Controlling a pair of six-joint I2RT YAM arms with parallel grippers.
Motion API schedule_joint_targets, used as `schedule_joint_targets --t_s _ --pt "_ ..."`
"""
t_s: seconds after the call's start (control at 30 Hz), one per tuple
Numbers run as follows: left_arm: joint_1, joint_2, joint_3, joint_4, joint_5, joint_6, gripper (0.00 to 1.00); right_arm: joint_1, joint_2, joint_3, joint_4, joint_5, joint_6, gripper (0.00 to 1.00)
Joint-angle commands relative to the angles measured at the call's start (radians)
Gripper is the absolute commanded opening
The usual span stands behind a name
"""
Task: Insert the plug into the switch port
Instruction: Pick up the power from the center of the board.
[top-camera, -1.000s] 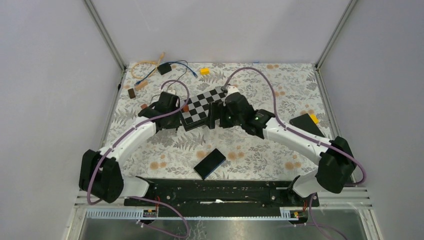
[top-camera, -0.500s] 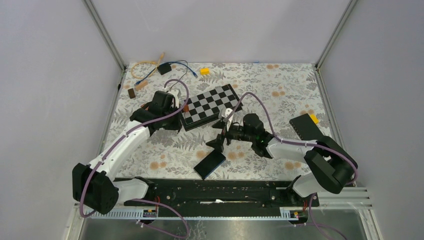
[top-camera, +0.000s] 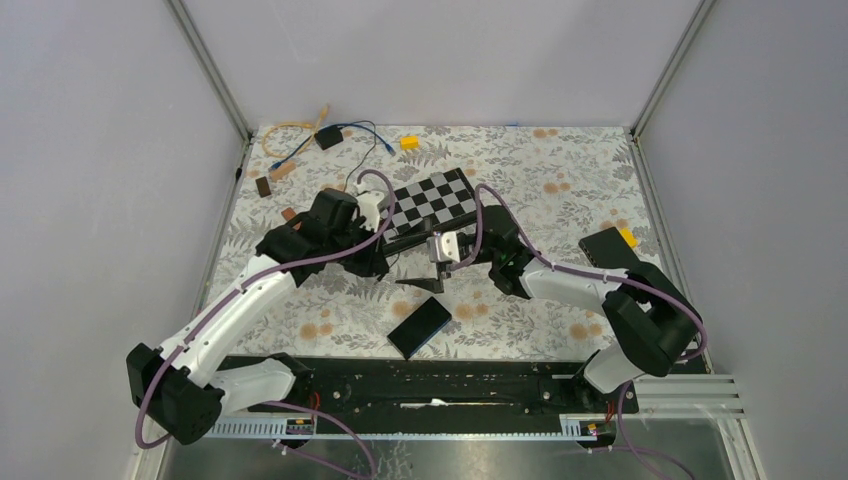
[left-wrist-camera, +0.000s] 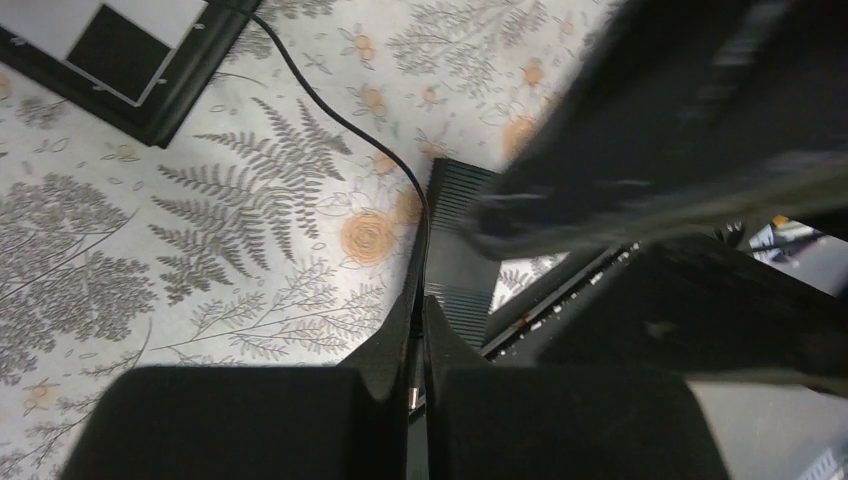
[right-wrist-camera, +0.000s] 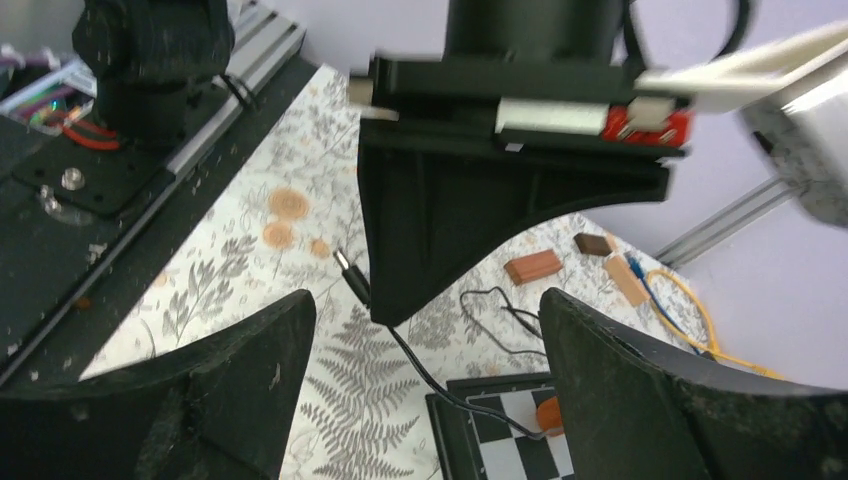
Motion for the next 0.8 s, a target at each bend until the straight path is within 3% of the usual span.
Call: schedule_joint_targets --t_s 0.0,0.27,0.77 --pt "-0.043 -0.003 0.062 -0.012 0.062 0.028 0.0 0.012 0.013 0.049 -0.154 -0.026 -0.23 0.88" --pt "-0.065 -0.001 0.068 -0.015 0.076 0.031 0.0 0.022 0.014 0.068 -0.297 0.012 -0.349 0.77" --pt "-0.077 0.006 0.082 -0.024 0.064 0.037 0.0 0.05 0.037 0.087 -0.403 0.055 -0.435 0.33"
